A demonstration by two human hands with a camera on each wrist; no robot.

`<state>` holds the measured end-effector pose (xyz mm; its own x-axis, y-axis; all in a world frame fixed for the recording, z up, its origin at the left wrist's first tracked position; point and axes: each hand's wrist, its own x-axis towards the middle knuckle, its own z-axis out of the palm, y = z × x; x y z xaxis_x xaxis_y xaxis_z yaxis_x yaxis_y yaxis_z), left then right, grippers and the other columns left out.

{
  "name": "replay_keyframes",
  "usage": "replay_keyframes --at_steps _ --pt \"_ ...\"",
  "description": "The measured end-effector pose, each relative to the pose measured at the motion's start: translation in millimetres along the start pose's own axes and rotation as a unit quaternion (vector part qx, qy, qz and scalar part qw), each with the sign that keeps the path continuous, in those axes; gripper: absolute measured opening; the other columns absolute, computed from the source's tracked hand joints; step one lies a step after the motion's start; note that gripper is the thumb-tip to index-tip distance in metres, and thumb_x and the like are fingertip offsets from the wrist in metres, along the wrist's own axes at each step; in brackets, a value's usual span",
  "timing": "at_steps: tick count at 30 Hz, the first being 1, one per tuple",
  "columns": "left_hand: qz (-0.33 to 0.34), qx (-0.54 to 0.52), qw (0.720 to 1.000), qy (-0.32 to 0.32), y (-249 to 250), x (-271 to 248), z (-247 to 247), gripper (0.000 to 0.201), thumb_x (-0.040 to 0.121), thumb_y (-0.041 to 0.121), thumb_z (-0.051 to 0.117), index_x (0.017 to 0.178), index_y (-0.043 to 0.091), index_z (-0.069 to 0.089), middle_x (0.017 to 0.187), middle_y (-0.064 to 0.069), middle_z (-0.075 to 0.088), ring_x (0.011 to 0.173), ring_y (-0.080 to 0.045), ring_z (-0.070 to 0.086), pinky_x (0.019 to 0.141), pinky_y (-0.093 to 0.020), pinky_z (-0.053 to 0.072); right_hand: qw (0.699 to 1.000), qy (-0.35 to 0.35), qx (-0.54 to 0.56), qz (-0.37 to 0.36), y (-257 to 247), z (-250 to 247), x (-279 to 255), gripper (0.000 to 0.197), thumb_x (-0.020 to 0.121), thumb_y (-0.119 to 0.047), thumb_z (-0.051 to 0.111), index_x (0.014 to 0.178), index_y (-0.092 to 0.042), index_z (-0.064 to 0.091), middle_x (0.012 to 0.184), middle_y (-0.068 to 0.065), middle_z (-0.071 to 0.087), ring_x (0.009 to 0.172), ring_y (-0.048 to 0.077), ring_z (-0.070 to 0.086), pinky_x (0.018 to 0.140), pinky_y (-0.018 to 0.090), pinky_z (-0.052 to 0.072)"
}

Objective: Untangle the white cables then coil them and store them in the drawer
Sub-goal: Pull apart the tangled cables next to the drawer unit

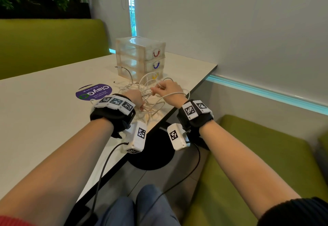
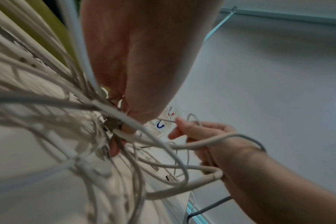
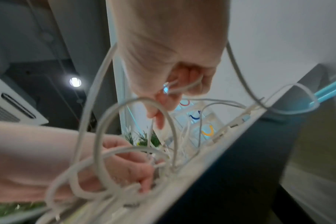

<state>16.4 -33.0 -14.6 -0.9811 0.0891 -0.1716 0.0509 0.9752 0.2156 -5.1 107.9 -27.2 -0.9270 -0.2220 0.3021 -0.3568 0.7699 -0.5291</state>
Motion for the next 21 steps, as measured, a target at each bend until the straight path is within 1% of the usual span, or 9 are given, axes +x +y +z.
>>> replay_keyframes --at_steps 4,6,8,9,11,12,14,17,21 --pt "0.002 -0.016 1.000 0.006 5.0 1.9 1.6 0.034 0.097 0.019 0.044 0.108 -0.004 0.067 0.115 -0.014 0.067 0.069 -0.016 0.051 0.076 -0.029 0.046 0.992 0.118 -0.023 0.040 -7.1 -0.8 0.1 0.034 0.088 -0.037 0.051 0.067 -0.016 0.068 0.072 0.006 0.066 0.072 0.027 0.058 0.064 0.032 0.042" --pt "-0.002 -0.007 1.000 0.007 8.4 2.7 3.2 0.036 0.098 0.020 0.043 0.112 -0.006 0.064 0.118 -0.018 0.065 0.081 -0.021 0.052 0.082 -0.033 0.046 0.984 0.170 0.003 0.056 -10.8 1.9 -2.8 0.039 0.085 -0.031 0.053 0.048 -0.018 0.048 0.060 0.006 0.055 0.065 0.028 0.051 0.058 0.032 0.035" --pt "-0.005 -0.011 1.000 0.007 9.9 4.0 5.5 0.037 0.098 0.020 0.043 0.114 -0.007 0.062 0.122 -0.020 0.061 0.094 -0.027 0.057 0.088 -0.035 0.046 0.979 0.191 0.039 0.056 -13.3 7.2 -5.9 0.045 0.083 -0.024 0.055 0.045 -0.019 0.031 0.052 0.002 0.040 0.062 0.026 0.043 0.055 0.032 0.028" --pt "-0.004 -0.010 1.000 0.011 10.1 4.7 6.2 0.037 0.098 0.020 0.043 0.115 -0.007 0.061 0.124 -0.021 0.059 0.103 -0.030 0.058 0.092 -0.035 0.045 0.978 0.189 0.072 0.046 -13.1 12.0 -4.7 0.043 0.082 -0.020 0.055 0.045 -0.016 0.032 0.053 0.003 0.039 0.062 0.028 0.043 0.054 0.034 0.028" --pt "0.001 -0.012 1.000 0.025 8.1 5.9 7.6 0.037 0.098 0.021 0.043 0.114 -0.006 0.063 0.126 -0.021 0.058 0.114 -0.033 0.056 0.096 -0.036 0.044 0.970 0.166 0.176 0.031 -13.9 21.4 -1.6 0.034 0.078 -0.021 0.056 0.050 -0.003 0.050 0.066 0.015 0.058 0.069 0.035 0.053 0.060 0.040 0.042" --pt "0.001 -0.015 0.999 0.031 6.6 7.6 8.9 0.037 0.098 0.021 0.043 0.113 -0.006 0.063 0.126 -0.021 0.058 0.116 -0.033 0.055 0.098 -0.037 0.044 0.962 0.148 0.226 0.039 -15.3 24.9 -1.6 0.028 0.073 -0.024 0.056 0.053 -0.005 0.060 0.073 0.020 0.065 0.074 0.036 0.059 0.068 0.046 0.049" --pt "0.003 -0.021 0.999 0.040 5.5 10.0 10.5 0.037 0.097 0.021 0.044 0.112 -0.005 0.064 0.126 -0.022 0.058 0.118 -0.033 0.054 0.102 -0.039 0.043 0.945 0.118 0.301 0.047 -12.0 30.7 1.3 0.020 0.066 -0.024 0.054 0.048 -0.019 0.064 0.068 0.015 0.069 0.075 0.033 0.067 0.077 0.052 0.053" --pt "0.007 -0.031 0.999 0.035 9.7 10.9 13.4 0.034 0.097 0.020 0.044 0.110 -0.003 0.066 0.126 -0.020 0.058 0.122 -0.032 0.050 0.104 -0.040 0.040 0.946 0.125 0.296 0.036 -13.1 28.4 1.7 0.023 0.072 -0.013 0.053 0.051 -0.012 0.046 0.050 0.000 0.055 0.057 0.020 0.061 0.066 0.041 0.053" --pt "-0.011 0.007 0.999 0.046 14.0 7.9 14.4 0.035 0.096 0.022 0.044 0.119 0.001 0.060 0.140 -0.027 0.040 0.136 -0.035 0.029 0.109 -0.040 0.032 0.973 0.142 0.185 0.003 -13.8 25.0 5.2 0.041 0.075 -0.006 0.062 0.058 -0.020 0.027 0.053 -0.005 0.031 0.049 0.010 0.029 0.050 0.026 0.023"
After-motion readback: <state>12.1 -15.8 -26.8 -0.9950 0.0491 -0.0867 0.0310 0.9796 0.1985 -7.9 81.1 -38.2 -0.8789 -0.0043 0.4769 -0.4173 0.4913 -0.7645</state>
